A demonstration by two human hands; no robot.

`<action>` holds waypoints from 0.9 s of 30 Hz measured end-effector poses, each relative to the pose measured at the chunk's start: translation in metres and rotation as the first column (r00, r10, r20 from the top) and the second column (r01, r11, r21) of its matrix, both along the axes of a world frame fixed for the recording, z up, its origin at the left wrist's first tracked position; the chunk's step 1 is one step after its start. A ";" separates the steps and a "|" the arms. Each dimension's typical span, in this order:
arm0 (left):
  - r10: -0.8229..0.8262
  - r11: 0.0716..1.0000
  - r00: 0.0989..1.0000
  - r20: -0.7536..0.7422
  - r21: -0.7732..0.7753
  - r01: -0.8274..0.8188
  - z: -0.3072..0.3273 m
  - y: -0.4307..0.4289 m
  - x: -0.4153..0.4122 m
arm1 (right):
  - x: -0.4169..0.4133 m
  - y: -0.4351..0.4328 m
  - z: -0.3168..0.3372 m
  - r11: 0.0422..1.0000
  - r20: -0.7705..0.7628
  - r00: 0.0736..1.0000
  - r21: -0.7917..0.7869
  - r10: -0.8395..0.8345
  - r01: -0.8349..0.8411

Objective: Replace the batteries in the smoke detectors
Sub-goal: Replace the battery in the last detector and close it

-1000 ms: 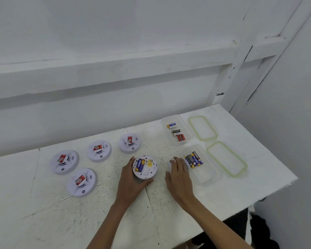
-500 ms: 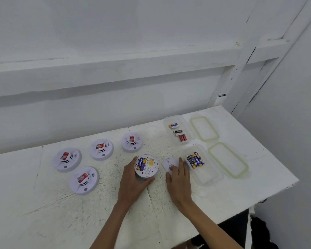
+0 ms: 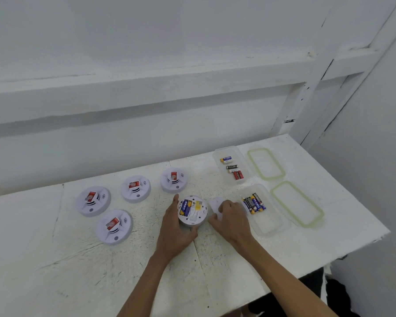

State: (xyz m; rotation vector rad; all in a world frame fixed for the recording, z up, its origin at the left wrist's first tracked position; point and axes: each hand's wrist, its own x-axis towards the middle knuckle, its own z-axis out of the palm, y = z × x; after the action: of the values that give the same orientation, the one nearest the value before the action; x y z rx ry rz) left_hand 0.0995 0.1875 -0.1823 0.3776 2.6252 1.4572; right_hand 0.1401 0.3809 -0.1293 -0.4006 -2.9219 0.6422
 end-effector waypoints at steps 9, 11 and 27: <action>0.047 0.996 0.999 -0.014 0.083 -0.046 0.019 0.001 0.006 | -0.013 -0.012 0.022 0.964 -0.034 0.987 -0.211 0.157 -0.161; 0.041 0.993 0.999 -0.034 0.111 -0.037 0.025 0.003 0.006 | -0.016 -0.013 0.028 0.941 -0.017 0.954 -0.161 0.299 -0.298; 0.011 0.990 1.000 0.012 0.139 -0.013 0.018 0.001 0.005 | -0.040 -0.010 0.031 0.842 0.134 0.833 -0.154 0.537 -0.517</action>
State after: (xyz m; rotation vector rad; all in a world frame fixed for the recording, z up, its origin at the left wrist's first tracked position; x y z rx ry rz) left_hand 0.1046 0.1883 -0.1640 0.3665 2.5287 1.6464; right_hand 0.0999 0.3713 -0.0985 0.3940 -3.1811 0.8755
